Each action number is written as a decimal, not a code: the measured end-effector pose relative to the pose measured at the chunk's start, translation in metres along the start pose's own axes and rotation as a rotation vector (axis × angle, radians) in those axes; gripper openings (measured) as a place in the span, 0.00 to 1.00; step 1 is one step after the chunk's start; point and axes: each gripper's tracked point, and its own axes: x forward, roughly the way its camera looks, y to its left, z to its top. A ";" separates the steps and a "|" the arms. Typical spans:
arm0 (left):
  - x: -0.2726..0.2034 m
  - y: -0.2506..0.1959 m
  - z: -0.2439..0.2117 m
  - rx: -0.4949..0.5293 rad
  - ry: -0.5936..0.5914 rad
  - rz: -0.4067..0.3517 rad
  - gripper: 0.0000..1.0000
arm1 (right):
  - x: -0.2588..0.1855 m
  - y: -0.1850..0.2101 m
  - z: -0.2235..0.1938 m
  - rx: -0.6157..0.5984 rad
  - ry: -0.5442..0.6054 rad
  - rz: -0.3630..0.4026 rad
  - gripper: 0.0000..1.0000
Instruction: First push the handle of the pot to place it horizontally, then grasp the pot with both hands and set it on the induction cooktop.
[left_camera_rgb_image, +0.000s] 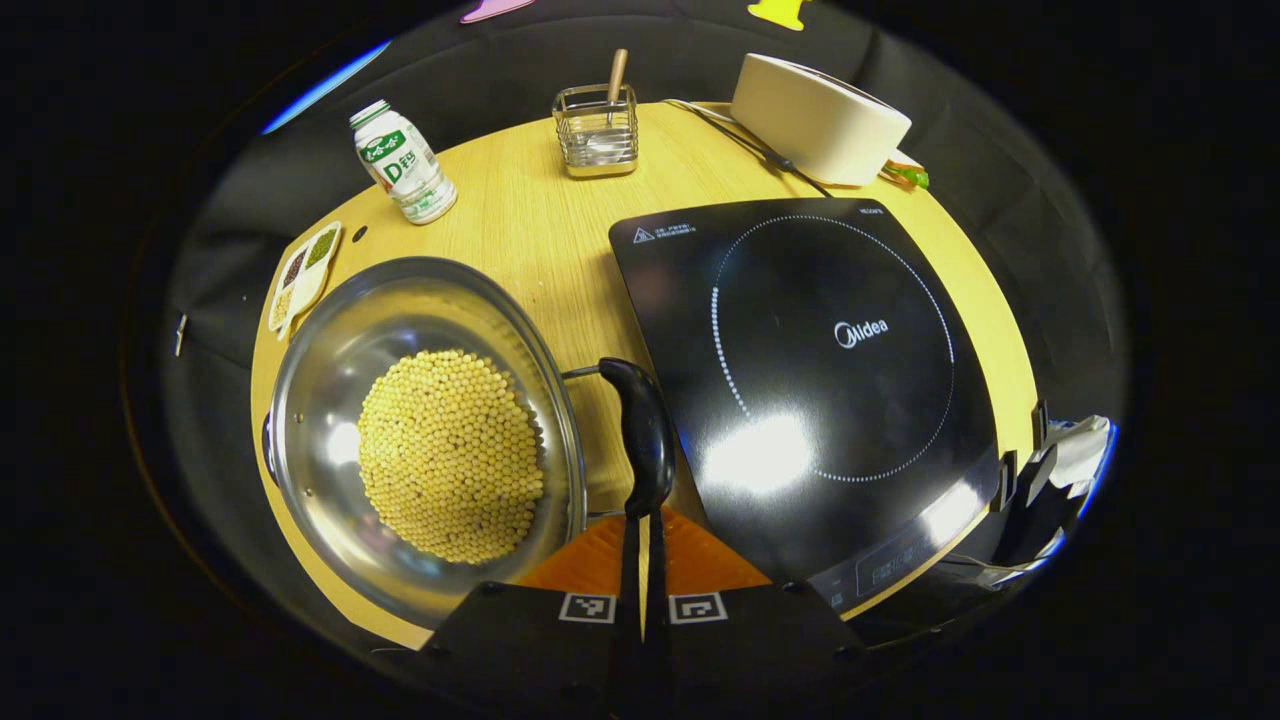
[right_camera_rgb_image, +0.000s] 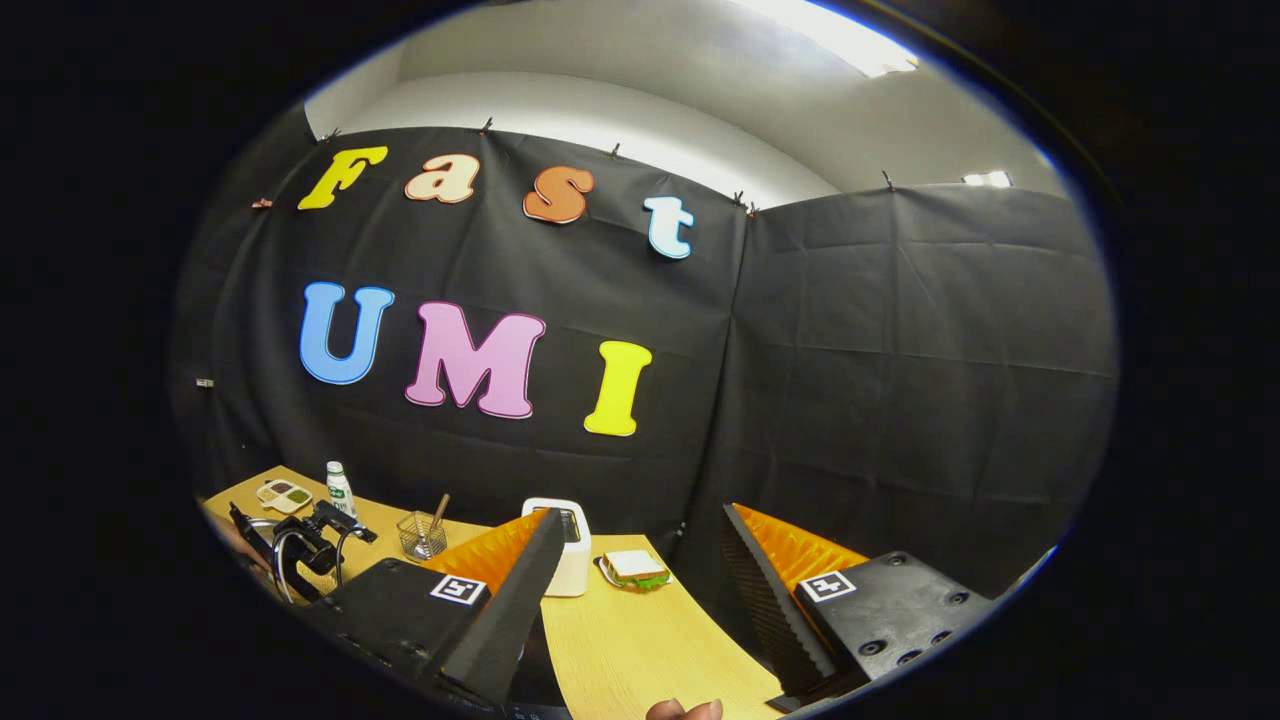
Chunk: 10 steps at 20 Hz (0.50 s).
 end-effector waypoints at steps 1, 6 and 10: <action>0.000 0.000 0.005 -0.005 -0.006 0.002 0.05 | 0.001 0.001 -0.001 -0.002 0.002 0.001 0.98; 0.006 0.002 0.021 -0.007 -0.019 0.012 0.05 | 0.009 0.007 -0.005 -0.005 0.014 0.011 0.98; 0.001 -0.007 0.019 -0.011 -0.031 -0.009 0.05 | 0.010 0.009 -0.001 -0.001 0.009 0.014 0.98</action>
